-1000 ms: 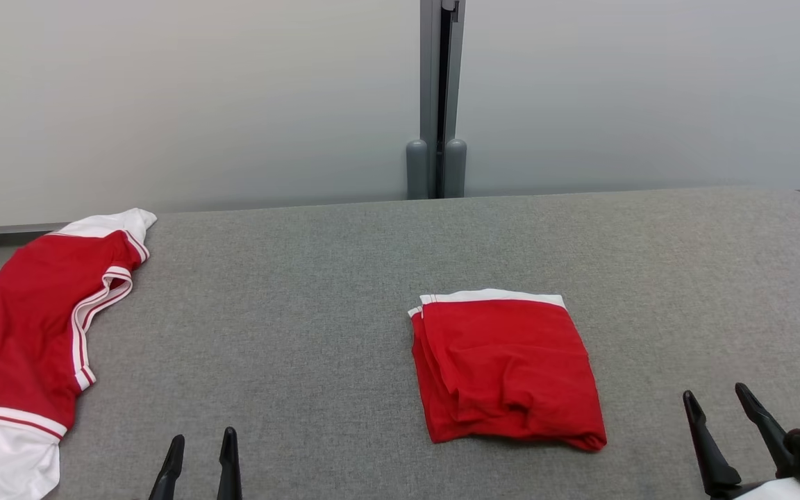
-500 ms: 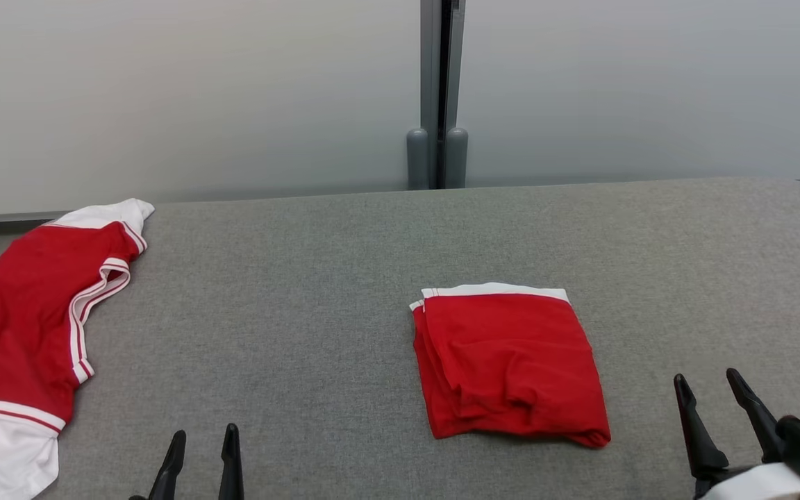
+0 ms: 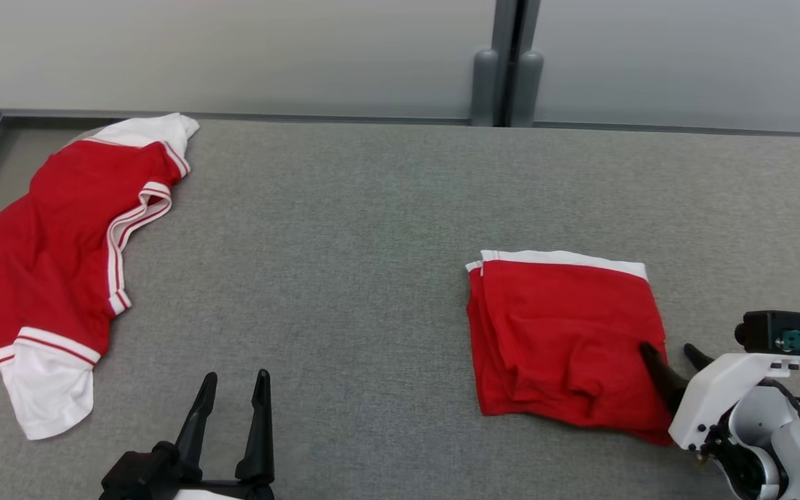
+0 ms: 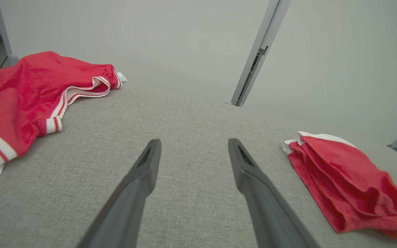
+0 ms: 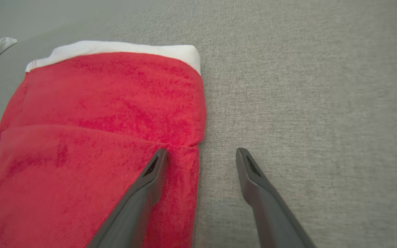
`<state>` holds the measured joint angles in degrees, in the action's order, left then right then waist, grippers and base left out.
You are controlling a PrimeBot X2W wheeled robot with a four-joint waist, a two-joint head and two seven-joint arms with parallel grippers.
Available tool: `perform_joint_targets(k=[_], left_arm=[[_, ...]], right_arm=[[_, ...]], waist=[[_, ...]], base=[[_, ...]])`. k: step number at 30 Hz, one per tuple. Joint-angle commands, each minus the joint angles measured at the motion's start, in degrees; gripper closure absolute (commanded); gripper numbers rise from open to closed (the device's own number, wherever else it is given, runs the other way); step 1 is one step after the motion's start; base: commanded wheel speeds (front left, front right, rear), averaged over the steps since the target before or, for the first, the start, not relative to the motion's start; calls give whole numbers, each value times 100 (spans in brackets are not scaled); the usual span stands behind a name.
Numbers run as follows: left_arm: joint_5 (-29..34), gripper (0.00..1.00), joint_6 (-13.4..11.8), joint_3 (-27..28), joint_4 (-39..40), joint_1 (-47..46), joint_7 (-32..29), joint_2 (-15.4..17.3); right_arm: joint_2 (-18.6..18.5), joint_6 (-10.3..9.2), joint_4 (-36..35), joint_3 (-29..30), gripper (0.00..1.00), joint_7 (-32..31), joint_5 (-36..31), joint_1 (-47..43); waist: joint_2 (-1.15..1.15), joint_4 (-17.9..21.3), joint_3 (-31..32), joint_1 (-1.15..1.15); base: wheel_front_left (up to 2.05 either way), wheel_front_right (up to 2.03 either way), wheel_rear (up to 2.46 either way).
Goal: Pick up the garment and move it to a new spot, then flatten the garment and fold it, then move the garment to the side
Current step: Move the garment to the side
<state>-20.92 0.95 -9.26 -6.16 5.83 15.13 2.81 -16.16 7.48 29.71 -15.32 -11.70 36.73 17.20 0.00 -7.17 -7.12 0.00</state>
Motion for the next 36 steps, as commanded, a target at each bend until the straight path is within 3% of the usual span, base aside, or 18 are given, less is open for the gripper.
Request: perform_joint_targets(k=[1,5,6,10,15,20,29,36], left_arm=[[-36,0,-32,-11,4,-92,1,19],[-78,0,-96,-3,46,-59,1,16],[-90,0,-112,21,62,-37,1,17],[-98,0,-129,48,134,-57,1,15],[75,0,-40,39,197,-239,0,17],[395,0,156,-93,75,-538,1,18],[641,0,267,-145,-77,-1002,0,23],[676,0,252,-48,-95,-807,-2,31]], right_arm=[[48,3,30,-51,0,-88,117,52],[92,3,58,-267,0,-419,566,90],[106,3,8,-303,100,-439,695,118],[11,3,-187,-324,100,-416,1053,299],[-162,2,-138,-379,100,-219,1096,491],[-717,2,271,-391,100,-45,730,828],[-1851,1,982,-17,100,-120,212,1770],[-2846,1,1832,213,100,-558,-925,2648]], waist=[[0,-198,-146,0],[0,-217,-182,0],[0,-174,-195,0],[0,213,-340,0],[0,1037,-666,0],[0,1614,-1060,0],[0,1428,-1683,0],[0,934,-1994,0]], base=[[0,0,0],[0,0,0],[0,0,0],[0,0,0],[0,0,0],[0,0,0],[0,0,0],[0,0,0]])
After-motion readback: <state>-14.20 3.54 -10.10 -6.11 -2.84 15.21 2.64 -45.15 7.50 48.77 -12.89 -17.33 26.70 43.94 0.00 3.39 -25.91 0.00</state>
